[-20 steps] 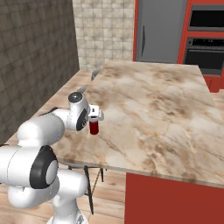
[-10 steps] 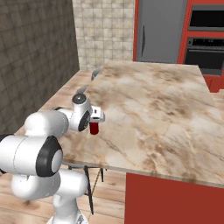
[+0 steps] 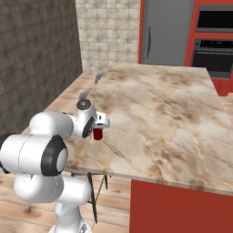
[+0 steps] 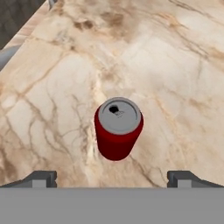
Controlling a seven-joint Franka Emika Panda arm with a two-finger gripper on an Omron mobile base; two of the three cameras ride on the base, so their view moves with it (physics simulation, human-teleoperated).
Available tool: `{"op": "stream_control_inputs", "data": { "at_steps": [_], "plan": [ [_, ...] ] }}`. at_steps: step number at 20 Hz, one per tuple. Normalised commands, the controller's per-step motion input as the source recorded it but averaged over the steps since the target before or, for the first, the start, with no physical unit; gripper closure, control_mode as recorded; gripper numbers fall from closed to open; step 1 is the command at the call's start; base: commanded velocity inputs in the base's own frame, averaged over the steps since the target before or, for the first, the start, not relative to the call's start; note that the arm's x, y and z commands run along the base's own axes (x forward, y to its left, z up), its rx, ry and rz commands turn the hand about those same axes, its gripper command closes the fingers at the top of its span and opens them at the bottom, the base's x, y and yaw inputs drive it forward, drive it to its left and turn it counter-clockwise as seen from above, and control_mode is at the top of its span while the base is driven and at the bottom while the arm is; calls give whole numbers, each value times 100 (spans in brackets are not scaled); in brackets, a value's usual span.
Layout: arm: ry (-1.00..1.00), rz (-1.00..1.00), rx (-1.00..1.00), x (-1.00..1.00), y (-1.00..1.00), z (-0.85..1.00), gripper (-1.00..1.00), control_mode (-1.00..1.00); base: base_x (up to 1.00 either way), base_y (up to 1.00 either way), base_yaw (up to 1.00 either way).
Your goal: Four empty soda cans are scattered around the kitchen. Gather all the cans and cluster them next to the stove for recycling.
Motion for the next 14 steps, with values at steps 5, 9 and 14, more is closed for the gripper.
{"op": "stream_control_inputs", "data": {
  "at_steps": [5,9,14],
  "plan": [
    [0,0,0,13,0,-15,-100,-100,0,0,0],
    [0,0,0,19,0,-14,-100,-100,0,0,0],
    [0,0,0,28,0,-13,-100,-100,0,0,0]
  ]
}}
